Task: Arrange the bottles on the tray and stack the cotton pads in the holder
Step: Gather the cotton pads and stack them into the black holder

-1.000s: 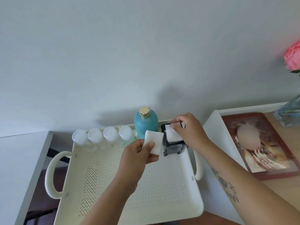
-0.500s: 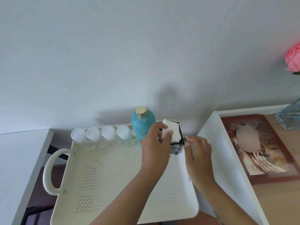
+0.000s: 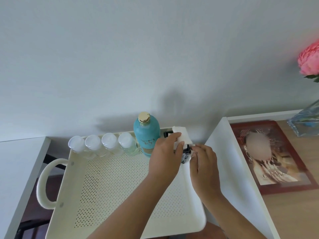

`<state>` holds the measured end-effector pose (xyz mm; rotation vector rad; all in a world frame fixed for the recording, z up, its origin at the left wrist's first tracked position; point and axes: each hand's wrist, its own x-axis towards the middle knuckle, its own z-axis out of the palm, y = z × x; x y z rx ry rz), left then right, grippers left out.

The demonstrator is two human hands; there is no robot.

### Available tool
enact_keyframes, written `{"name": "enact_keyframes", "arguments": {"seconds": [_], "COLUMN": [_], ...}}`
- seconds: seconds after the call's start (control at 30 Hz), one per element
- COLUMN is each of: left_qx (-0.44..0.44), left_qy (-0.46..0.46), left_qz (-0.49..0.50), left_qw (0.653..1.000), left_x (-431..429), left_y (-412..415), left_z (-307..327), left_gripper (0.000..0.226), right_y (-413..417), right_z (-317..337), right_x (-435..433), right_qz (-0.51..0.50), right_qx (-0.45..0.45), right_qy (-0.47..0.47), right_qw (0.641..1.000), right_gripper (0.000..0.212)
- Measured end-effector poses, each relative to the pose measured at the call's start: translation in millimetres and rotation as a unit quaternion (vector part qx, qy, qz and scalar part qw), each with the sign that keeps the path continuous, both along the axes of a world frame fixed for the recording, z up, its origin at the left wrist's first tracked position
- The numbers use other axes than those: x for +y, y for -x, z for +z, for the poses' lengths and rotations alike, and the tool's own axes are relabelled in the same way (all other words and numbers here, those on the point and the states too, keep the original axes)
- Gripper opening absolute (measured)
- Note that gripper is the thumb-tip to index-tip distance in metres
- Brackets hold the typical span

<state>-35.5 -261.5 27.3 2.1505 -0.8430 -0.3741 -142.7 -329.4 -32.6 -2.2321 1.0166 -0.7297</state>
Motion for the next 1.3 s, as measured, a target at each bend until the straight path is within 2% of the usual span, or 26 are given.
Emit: {"name": "enact_keyframes", "arguments": {"seconds": [0.1,0.27,0.37,0.53,0.6,0.67,0.8,0.97,1.13,1.3], "left_qx": [-0.052,-0.030,-0.049,-0.176,-0.252,-0.291,-0.316,-0.313,-0.316,-0.288], "left_qy": [-0.006,0.016,-0.005,-0.071,-0.075,-0.096,-0.119,-0.104,-0.093,-0.122], "left_qz": [-0.008,0.014,-0.007,-0.027,-0.064,-0.116,-0.143,-0.142,-0.142,-0.171], "left_qw": [0.999,0.999,0.999,0.981,0.963,0.945,0.930,0.933,0.934,0.934], "left_x": [4,9,11,14,15,16,18,21,20,24], "left_y": [-1,-8,-10,-4,-3,-4,-12,-20,-21,-21], "left_z": [-2,-2,-2,1,-1,-4,-11,-16,-15,-12], "left_gripper": [0.031,0.028,0.026,0.024,0.028,0.037,0.036,0.040,0.022,0.039], "right_y": [0,-1,-1,-1,-1,-1,0,0,0,0], "right_z": [-1,-2,-2,-4,-4,-4,-4,-4,-5,-5], "right_x": [0,0,0,-1,0,0,-1,-1,-2,-1], "right_qz": [-0.002,-0.008,-0.004,-0.003,-0.004,-0.004,0.002,0.004,0.006,0.005], "right_qx": [-0.003,-0.010,-0.018,-0.024,-0.023,-0.023,-0.027,-0.025,-0.028,-0.030], "right_qy": [0.001,-0.004,0.001,-0.004,-0.004,-0.006,-0.008,-0.012,-0.008,-0.007], "right_qw": [1.000,1.000,1.000,1.000,1.000,1.000,1.000,1.000,1.000,1.000], "right_gripper": [0.025,0.024,0.026,0.024,0.025,0.026,0.027,0.028,0.028,0.031]}}
